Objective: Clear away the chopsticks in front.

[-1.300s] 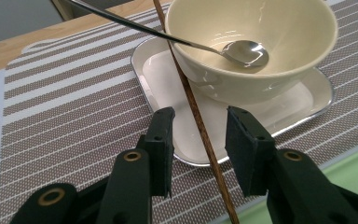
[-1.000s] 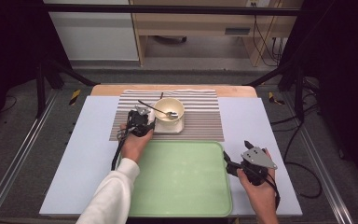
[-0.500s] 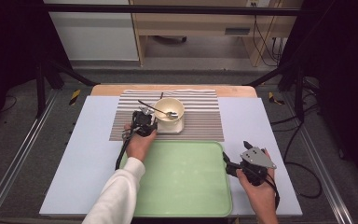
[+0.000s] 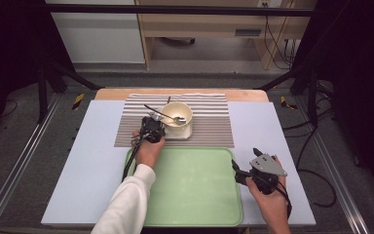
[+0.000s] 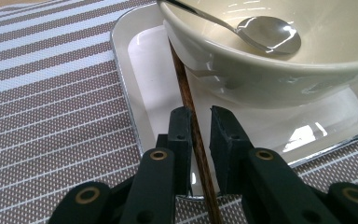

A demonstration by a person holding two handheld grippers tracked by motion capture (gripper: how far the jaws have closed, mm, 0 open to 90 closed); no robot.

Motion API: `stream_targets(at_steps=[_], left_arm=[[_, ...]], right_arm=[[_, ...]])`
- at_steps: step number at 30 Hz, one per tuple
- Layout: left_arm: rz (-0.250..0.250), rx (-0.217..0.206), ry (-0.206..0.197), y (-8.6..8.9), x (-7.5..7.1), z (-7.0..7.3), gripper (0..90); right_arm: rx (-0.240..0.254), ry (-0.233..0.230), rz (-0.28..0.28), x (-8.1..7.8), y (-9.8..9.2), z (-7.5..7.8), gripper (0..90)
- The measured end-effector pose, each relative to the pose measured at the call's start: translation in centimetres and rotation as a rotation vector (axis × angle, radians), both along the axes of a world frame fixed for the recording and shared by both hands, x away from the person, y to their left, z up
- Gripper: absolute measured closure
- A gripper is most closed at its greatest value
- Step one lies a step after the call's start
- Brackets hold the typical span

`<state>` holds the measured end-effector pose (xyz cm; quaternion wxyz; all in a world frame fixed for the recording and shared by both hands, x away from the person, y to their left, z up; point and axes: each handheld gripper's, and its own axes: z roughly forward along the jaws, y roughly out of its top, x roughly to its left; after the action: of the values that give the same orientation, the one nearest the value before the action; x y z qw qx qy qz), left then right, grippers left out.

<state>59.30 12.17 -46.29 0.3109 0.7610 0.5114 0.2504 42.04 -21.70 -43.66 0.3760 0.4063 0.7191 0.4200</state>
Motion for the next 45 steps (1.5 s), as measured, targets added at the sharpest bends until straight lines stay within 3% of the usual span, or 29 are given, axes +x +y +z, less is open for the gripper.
stream_targets(at_steps=[5,10,17,24,26,29,31,36,38,40,41,43,45], left_arm=[[0.019,-0.021,0.002,0.1,0.1,0.0,81.6],[0.036,-0.014,0.003,0.2,0.1,0.0,84.3],[0.077,-0.048,-0.010,1.0,-0.1,0.4,85.7],[0.126,-0.076,-0.015,2.2,-1.1,1.5,85.7],[0.128,-0.060,-0.023,2.6,-1.5,2.0,85.7],[0.140,-0.093,-0.030,3.3,-2.0,2.7,85.7],[0.142,-0.091,-0.037,3.7,-2.4,2.9,85.7],[0.152,-0.087,-0.037,4.4,-3.1,3.1,85.6],[0.152,-0.121,-0.016,4.7,-3.4,3.0,85.7],[0.162,-0.107,-0.034,4.9,-3.7,3.1,85.7],[0.156,-0.114,-0.018,5.1,-3.7,3.0,85.7],[0.173,-0.123,-0.034,5.4,-3.9,3.2,85.7],[0.162,-0.118,-0.025,5.4,-4.2,3.1,85.7]], right_arm=[[0.001,0.002,-0.001,0.0,-0.1,0.0,18.4],[-0.001,0.003,-0.001,0.0,-0.1,0.0,18.4],[-0.004,0.008,0.004,0.0,0.0,-0.1,19.2],[0.008,0.008,0.010,0.0,0.0,-0.1,18.2],[0.003,0.009,0.014,0.1,0.1,-0.1,18.1],[0.007,0.005,0.022,0.0,0.1,-0.1,17.5],[0.001,-0.002,0.023,0.0,0.2,-0.1,16.5],[0.003,-0.010,0.028,0.0,0.3,-0.1,13.5],[0.013,-0.005,0.026,0.0,0.3,-0.2,12.2],[0.004,-0.005,0.031,0.0,0.4,-0.1,11.1],[0.007,-0.011,0.028,0.0,0.4,-0.1,11.1],[0.009,0.001,0.033,0.1,0.3,-0.2,11.0],[0.005,-0.002,0.033,0.2,0.4,-0.2,11.0]])
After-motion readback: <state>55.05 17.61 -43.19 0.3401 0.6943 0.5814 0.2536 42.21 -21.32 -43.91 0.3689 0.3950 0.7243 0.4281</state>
